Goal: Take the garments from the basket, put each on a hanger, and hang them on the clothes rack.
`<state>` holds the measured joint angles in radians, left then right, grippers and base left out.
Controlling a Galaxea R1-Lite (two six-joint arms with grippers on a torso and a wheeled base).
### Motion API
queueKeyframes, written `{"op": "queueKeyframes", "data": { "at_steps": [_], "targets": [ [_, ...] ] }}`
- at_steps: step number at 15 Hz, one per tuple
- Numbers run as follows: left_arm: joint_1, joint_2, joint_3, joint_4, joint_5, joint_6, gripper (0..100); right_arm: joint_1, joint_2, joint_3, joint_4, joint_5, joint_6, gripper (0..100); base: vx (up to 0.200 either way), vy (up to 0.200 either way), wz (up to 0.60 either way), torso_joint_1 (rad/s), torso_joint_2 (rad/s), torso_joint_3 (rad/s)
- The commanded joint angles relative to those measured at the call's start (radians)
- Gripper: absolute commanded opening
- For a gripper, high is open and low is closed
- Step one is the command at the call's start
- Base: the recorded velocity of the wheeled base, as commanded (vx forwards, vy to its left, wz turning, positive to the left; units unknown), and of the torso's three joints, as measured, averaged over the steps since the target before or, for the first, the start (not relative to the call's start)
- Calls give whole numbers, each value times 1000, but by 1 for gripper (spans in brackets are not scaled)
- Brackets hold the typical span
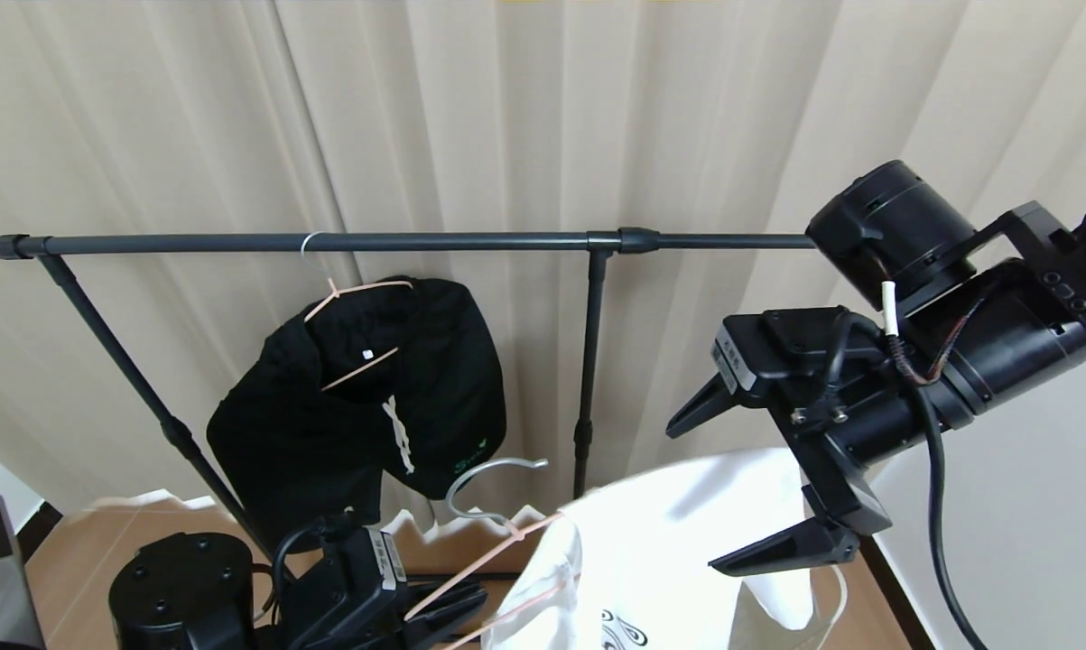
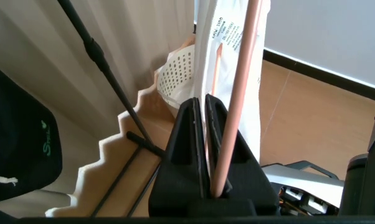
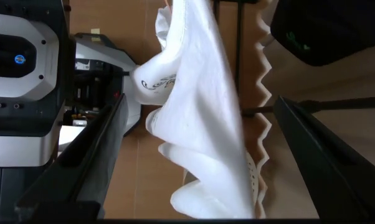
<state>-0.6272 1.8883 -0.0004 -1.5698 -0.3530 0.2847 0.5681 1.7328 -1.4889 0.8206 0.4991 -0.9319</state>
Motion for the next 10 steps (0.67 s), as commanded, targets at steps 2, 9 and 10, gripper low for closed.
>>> {"op": "queueKeyframes", "data": {
  "at_steps": [2,9,10],
  "targets": [
    [-12,-2,0,-1,0,1,0,19,48,-14,-1,-1,5,100,0,0,0,0,0,0],
    [-19,-6,0,-1,3,5,0,76,100,-77,-12,-93,15,100,0,0,0,0,0,0],
    [-19,-9,0,-1,3,5,0,79,106,-80,-12,-100,15,100,0,0,0,0,0,0]
  ]
}}
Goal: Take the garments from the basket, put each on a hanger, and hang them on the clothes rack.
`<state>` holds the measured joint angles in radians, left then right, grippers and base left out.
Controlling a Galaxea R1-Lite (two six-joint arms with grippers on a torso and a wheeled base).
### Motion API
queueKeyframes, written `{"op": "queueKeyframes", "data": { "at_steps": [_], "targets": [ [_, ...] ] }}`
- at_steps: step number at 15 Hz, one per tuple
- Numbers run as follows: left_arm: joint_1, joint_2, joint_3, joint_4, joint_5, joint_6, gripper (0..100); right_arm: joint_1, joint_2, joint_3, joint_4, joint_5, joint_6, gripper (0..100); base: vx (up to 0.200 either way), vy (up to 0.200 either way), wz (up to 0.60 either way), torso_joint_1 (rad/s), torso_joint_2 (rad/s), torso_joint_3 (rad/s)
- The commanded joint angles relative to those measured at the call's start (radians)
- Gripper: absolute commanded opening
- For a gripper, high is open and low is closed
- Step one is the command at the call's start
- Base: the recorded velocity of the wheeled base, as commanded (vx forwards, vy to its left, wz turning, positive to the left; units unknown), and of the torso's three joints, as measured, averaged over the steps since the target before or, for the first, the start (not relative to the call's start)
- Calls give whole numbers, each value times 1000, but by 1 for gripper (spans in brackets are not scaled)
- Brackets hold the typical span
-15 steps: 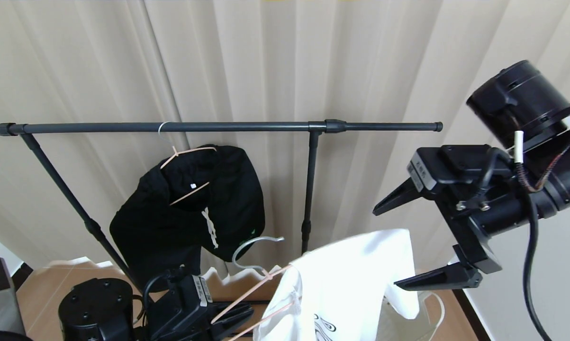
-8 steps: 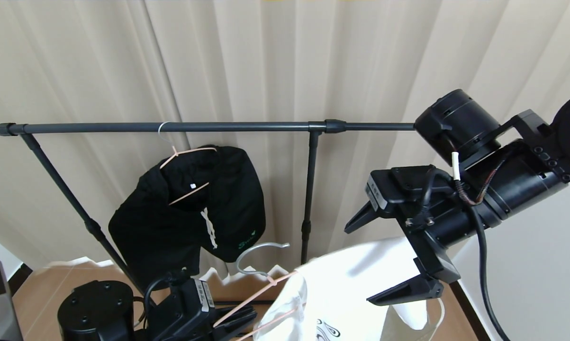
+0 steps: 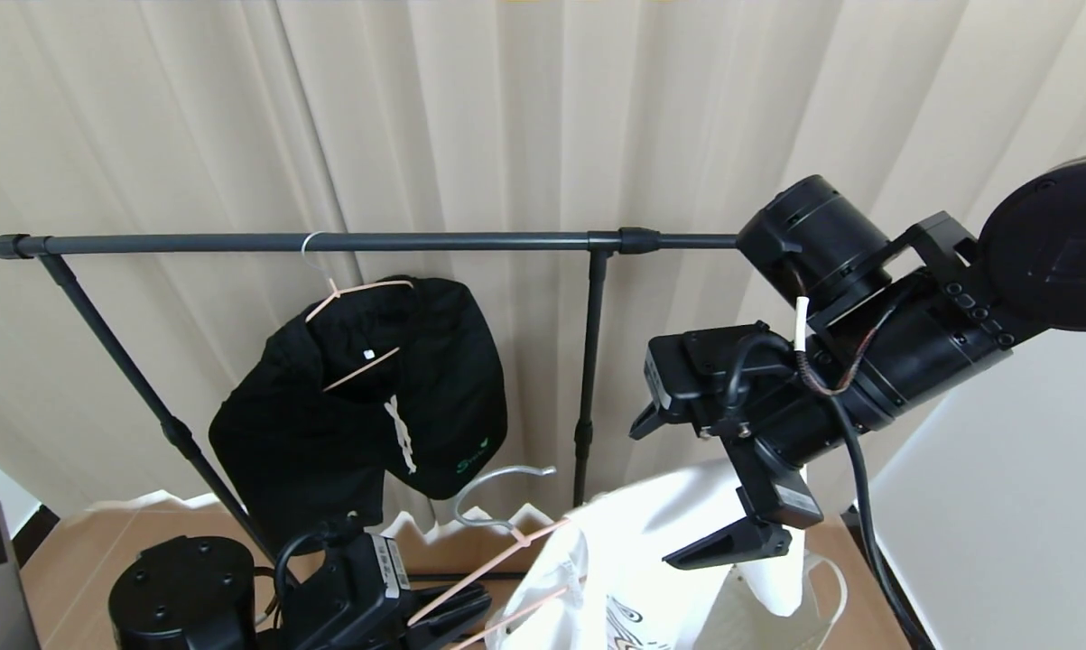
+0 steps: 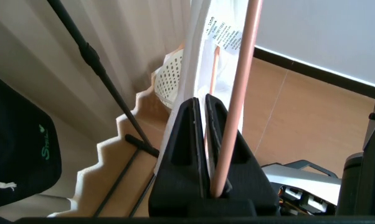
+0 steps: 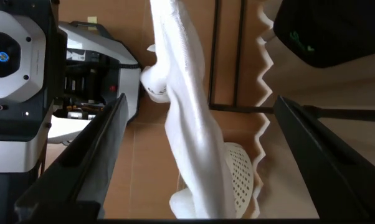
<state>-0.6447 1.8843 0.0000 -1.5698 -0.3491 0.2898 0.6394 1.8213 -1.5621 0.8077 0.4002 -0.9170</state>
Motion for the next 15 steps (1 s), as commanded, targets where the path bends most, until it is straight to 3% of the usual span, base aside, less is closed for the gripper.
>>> {"op": "queueKeyframes", "data": {
  "at_steps": [1,15],
  "targets": [
    [-1,-7,0,-1,1,0,0,22,29,-12,1,-12,0,100,0,0,0,0,0,0],
    [-9,-16,0,-1,4,-3,0,26,32,2,1,-31,1,100,0,0,0,0,0,0]
  ]
}}
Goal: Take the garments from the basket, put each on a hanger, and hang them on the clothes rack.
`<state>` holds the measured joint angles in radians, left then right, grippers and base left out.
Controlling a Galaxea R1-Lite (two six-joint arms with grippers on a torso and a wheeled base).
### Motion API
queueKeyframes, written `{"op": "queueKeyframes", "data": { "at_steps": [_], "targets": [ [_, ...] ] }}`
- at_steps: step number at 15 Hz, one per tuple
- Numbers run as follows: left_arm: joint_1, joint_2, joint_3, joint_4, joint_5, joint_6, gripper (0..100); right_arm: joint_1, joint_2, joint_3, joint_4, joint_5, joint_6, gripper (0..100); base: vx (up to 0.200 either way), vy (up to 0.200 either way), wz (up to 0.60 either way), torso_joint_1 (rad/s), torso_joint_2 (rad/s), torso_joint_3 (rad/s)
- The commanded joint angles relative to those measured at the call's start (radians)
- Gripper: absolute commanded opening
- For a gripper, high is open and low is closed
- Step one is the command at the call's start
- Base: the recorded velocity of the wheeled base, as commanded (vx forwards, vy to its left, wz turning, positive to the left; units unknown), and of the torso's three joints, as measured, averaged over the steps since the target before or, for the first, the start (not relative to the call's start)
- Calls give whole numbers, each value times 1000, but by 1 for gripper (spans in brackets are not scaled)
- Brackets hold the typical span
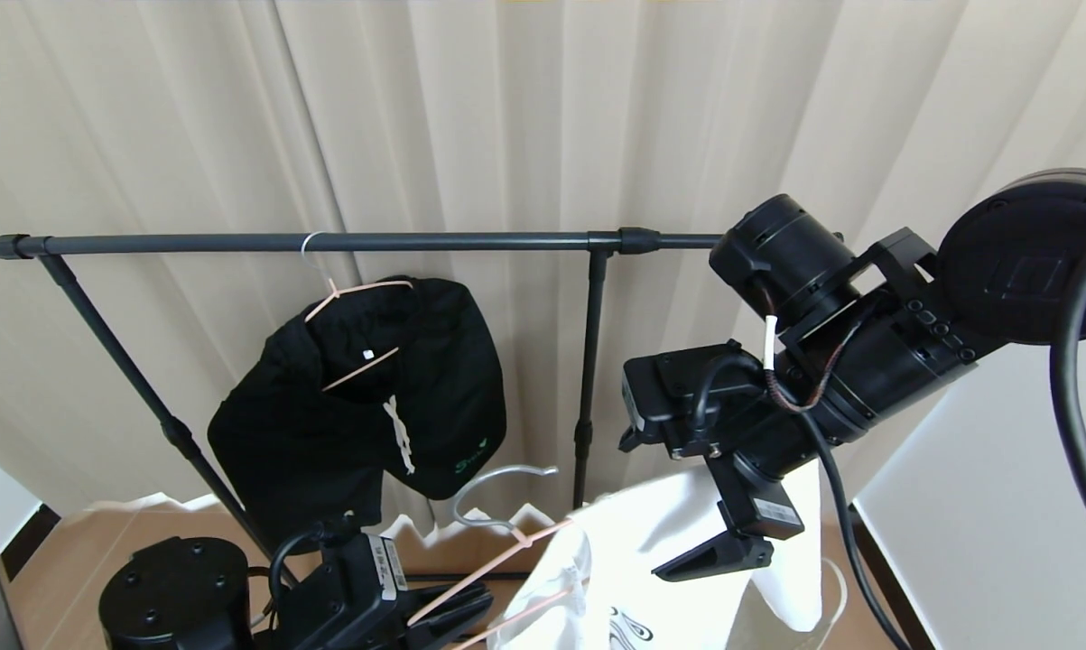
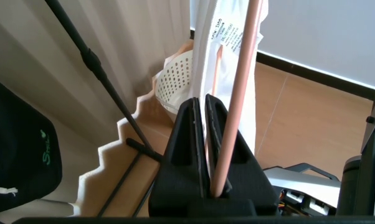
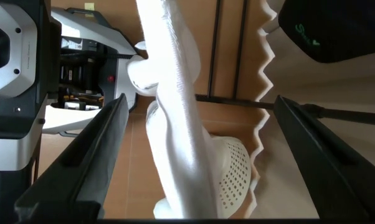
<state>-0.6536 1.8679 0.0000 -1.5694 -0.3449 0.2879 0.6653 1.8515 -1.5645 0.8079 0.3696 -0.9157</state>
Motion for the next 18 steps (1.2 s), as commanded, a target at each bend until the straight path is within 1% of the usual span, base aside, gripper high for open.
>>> {"op": "queueKeyframes", "data": {
  "at_steps": [1,18],
  "targets": [
    [0,2,0,-1,0,-1,0,0,2,6,1,0,0,0,0,0,0,0,0,0],
    [3,4,0,-1,0,1,0,0,-12,23,2,2,0,0,0,0,0,0,0,0]
  ]
}}
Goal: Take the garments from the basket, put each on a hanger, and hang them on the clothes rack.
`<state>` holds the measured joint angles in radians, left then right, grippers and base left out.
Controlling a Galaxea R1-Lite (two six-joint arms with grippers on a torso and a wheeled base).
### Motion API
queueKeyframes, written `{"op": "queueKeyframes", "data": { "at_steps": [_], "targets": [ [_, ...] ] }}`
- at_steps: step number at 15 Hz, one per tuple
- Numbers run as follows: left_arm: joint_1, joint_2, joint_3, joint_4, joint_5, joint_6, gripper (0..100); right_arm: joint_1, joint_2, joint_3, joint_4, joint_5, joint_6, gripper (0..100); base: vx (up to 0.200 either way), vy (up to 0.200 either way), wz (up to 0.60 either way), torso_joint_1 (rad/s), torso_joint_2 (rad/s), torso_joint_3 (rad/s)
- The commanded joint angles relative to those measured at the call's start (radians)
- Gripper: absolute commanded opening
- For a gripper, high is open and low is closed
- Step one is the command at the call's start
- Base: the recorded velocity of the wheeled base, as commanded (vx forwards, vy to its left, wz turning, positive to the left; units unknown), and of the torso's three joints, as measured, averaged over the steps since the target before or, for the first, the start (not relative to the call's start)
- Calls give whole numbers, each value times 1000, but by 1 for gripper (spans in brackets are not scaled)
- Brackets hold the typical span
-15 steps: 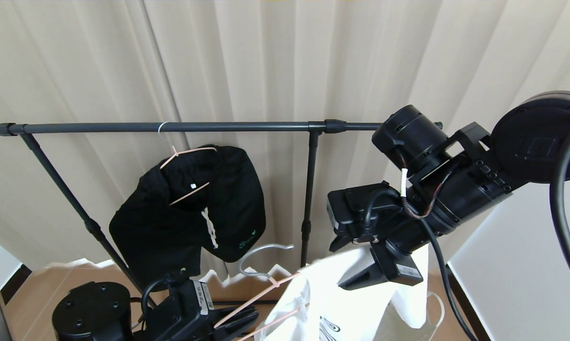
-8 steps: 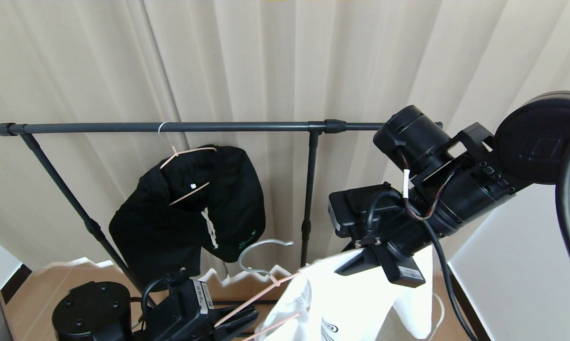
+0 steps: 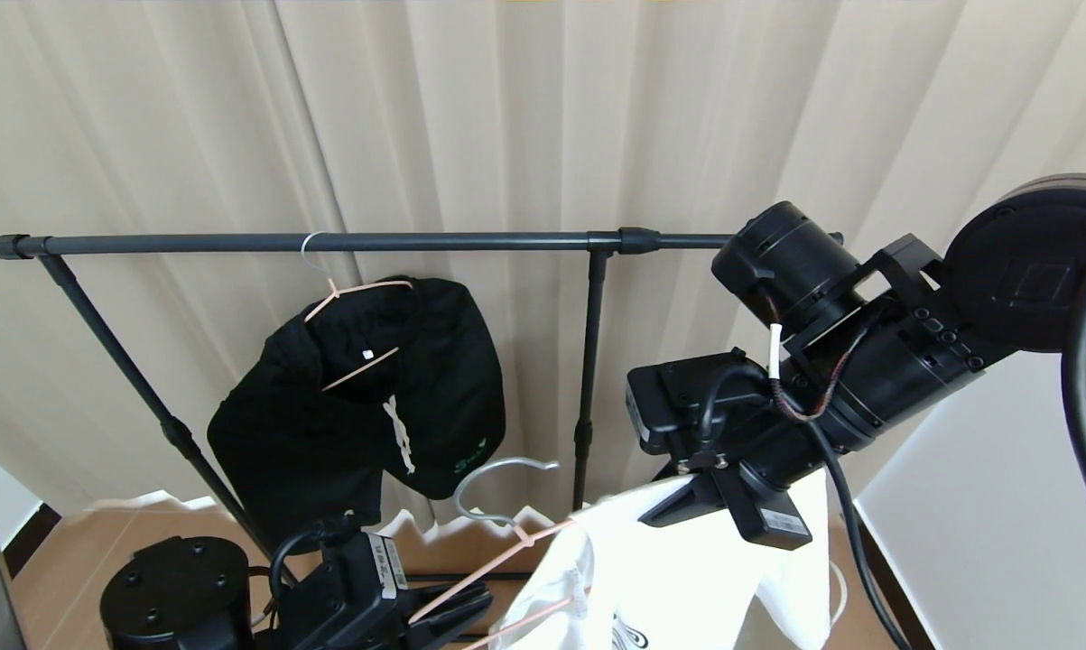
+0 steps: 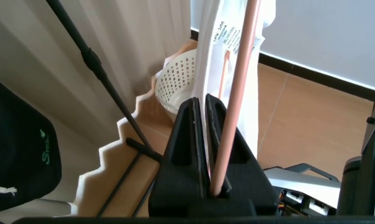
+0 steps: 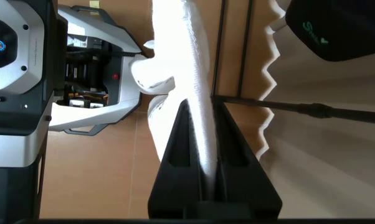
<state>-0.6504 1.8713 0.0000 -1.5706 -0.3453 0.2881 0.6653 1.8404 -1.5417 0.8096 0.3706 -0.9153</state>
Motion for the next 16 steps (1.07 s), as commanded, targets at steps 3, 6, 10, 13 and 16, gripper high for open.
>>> {"op": "queueKeyframes", "data": {
  "at_steps": [3,6,10,13,16],
  "targets": [
    [0,0,0,0,0,0,0,0,-3,-1,0,1,0,0,0,0,0,0,0,0],
    [2,0,0,0,0,0,100,0,-10,0,2,1,0,0,0,0,0,0,0,0],
    [3,-6,0,0,0,-3,100,-1,-47,32,0,-1,0,0,0,0,0,0,0,0],
    [3,-34,0,0,-3,-9,100,-1,-63,54,-1,-1,0,0,0,0,0,0,0,0],
    [6,-60,0,0,-4,-12,100,-3,-64,61,-1,-1,0,0,0,0,0,0,0,0]
  ]
}}
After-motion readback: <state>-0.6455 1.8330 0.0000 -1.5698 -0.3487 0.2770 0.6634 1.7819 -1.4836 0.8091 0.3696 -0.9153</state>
